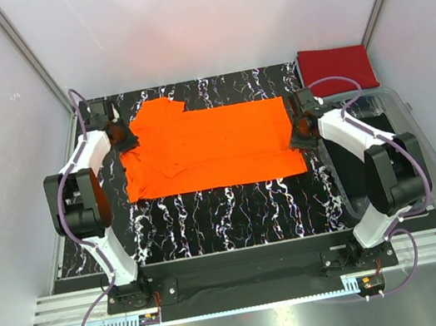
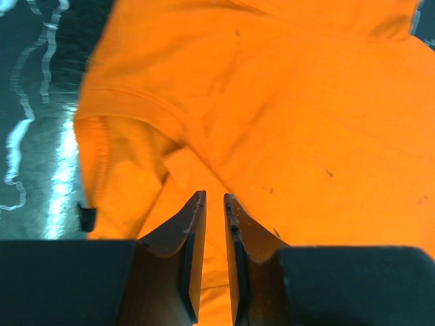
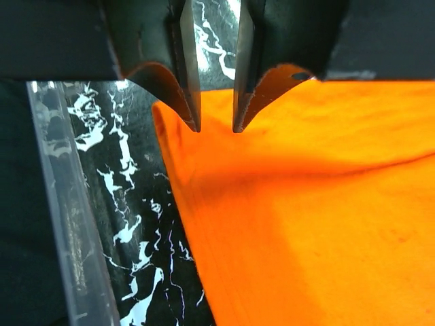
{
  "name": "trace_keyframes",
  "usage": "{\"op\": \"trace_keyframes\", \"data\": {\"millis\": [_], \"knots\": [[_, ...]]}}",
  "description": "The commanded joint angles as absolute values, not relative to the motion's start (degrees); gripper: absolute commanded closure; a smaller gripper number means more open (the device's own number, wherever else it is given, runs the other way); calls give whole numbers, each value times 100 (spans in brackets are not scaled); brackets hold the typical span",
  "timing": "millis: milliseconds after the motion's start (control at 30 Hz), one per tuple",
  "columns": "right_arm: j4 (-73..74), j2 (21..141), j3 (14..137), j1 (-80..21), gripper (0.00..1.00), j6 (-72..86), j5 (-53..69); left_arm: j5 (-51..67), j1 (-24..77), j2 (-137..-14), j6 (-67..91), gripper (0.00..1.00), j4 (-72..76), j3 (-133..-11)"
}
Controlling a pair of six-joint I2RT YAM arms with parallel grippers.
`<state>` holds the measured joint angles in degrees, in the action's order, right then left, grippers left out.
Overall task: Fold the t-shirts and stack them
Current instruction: Fold the tshirt
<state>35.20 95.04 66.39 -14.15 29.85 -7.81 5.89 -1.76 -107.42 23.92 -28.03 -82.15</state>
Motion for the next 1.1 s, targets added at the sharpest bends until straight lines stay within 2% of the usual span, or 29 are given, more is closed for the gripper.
{"op": "trace_keyframes", "data": {"millis": [0, 100, 133, 233, 400, 633, 867, 1067], "knots": [[3665, 9088, 6785, -1380, 68, 3076, -686, -157, -158, -10345, 2390, 78, -3014, -8438], [3674, 9105, 6776, -1380, 73, 3041, -396, -483, -167, -10038, 2426, 71, -3050, -8210], [3630, 9140, 6794, -1389, 75, 3015, -126, -475, -167, -9898, 2417, 64, -3059, -8035], [3534, 9210, 6768, -1415, 80, 3014, 209, -588, -210, -9721, 2338, 62, -3067, -7771], [3384, 9527, 6680, -1415, 81, 2988, 316, -501, -588, -9589, 2399, 62, -3085, -7358], [3173, 10037, 6557, -1415, 82, 2927, 36, 474, -1318, -9755, 2320, 64, -3076, -6918], [3182, 10063, 6381, -1424, 83, 2892, -404, 720, -1362, -10107, 2294, 73, -3050, -6820], [3182, 10134, 6434, -1424, 83, 2821, -466, 896, -1292, -10301, 2355, 76, -2997, -6636]]}}
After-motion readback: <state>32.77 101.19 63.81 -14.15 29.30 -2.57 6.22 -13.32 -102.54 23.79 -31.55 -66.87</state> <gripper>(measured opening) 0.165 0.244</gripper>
